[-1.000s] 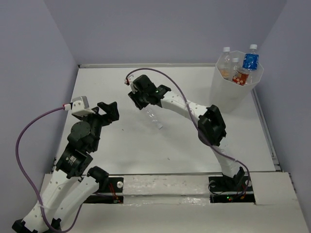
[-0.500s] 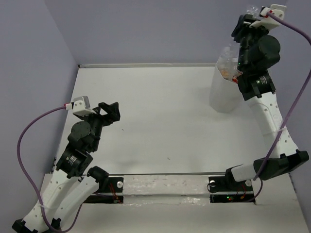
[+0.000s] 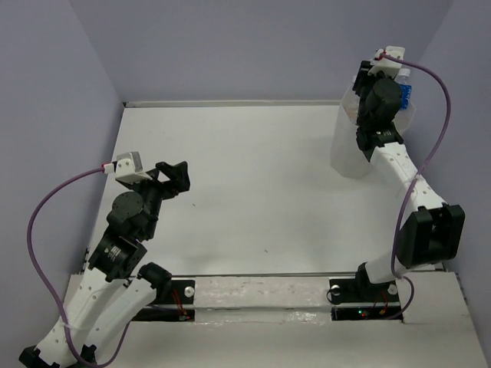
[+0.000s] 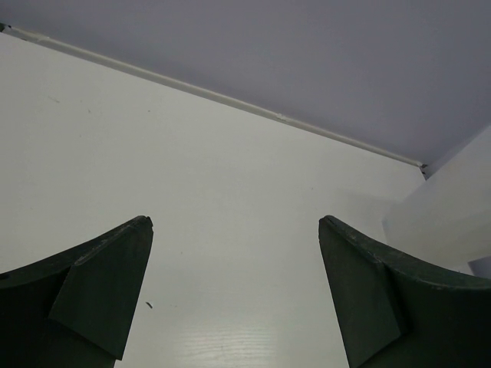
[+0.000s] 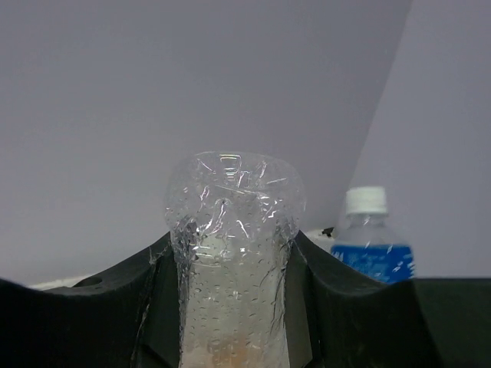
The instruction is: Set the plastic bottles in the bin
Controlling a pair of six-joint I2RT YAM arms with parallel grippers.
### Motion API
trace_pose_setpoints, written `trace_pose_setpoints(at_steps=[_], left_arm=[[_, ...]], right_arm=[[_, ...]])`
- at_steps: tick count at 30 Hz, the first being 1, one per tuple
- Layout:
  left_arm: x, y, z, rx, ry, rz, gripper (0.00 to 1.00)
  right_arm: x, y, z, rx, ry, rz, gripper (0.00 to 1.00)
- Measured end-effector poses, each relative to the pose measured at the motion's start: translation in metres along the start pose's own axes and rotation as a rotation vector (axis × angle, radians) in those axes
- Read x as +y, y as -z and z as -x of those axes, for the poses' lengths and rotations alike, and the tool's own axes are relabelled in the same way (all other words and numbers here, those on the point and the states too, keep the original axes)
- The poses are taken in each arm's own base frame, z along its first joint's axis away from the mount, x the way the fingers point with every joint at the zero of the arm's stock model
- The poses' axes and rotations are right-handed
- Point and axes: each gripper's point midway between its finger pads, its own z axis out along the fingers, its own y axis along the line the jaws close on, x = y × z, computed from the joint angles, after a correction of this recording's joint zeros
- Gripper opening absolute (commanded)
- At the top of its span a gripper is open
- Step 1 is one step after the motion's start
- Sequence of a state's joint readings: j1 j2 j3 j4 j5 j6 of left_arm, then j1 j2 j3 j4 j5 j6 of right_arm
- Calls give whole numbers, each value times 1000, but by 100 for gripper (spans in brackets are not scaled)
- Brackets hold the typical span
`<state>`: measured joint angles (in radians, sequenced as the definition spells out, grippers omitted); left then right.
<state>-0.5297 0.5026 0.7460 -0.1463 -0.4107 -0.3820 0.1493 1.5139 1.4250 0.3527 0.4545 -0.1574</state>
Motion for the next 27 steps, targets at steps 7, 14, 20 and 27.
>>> trace_pose_setpoints(at_steps=[7,14,20,27], left_arm=[[0,0,0,2,0,-3,99],[-1,0,-1,3,0,-6,99],[-2,0,-1,5,0,-9,99],[-2,0,-1,6,0,-13,99]], right_arm=[[-1,13,-47,7,18,49,17],[-4,28,-46,-43,-11,68,34],[-3,33,-50,-38,-56,71,64],[2,34,-67,107,-59,99,83]])
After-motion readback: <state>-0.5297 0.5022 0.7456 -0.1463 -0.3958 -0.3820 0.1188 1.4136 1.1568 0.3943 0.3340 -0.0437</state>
